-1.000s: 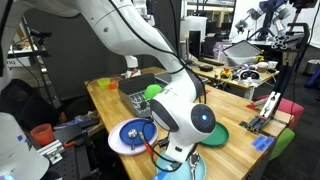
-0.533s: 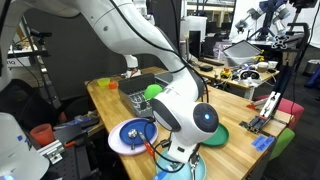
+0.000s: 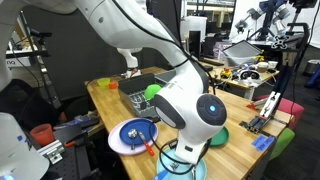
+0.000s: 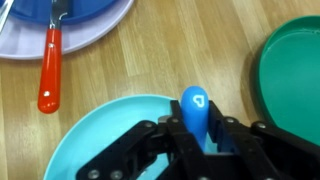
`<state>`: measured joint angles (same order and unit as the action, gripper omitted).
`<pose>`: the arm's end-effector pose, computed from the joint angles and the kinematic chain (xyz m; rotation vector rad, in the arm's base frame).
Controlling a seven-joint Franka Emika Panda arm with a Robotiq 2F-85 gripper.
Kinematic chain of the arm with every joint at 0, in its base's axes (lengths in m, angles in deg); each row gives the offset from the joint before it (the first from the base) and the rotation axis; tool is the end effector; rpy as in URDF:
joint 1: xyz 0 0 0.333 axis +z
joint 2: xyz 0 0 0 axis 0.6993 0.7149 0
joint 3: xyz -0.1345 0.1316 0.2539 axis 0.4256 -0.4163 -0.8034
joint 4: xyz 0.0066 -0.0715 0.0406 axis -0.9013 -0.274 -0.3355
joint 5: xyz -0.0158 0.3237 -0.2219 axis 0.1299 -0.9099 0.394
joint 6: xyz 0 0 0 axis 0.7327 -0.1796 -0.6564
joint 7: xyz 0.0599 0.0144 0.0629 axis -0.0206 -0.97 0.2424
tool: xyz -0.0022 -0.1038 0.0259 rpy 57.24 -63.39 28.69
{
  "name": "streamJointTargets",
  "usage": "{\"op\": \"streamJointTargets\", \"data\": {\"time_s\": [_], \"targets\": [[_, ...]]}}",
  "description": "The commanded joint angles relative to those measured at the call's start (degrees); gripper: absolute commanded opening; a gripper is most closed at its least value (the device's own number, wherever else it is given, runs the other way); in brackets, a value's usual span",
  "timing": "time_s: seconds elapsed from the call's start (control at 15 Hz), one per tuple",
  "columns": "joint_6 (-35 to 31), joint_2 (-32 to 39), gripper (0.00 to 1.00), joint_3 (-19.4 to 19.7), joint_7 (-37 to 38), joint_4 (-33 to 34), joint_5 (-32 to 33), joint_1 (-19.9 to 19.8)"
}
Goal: Put the small blue spoon on the dark blue plate
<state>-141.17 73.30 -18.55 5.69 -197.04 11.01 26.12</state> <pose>0.4857 -0.3026 0.1263 -1.6721 2.0316 0.3296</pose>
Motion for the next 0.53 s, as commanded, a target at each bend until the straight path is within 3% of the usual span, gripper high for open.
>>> {"op": "streamJointTargets", "data": {"time_s": [0.0,0.47], "targets": [[-3.28,-3.94,0.07,0.03,-3.22,-3.02,0.0,0.82],[-0.29,-14.28,0.07,-2.5,-16.44,-10.71,5.62,3.55]]}}
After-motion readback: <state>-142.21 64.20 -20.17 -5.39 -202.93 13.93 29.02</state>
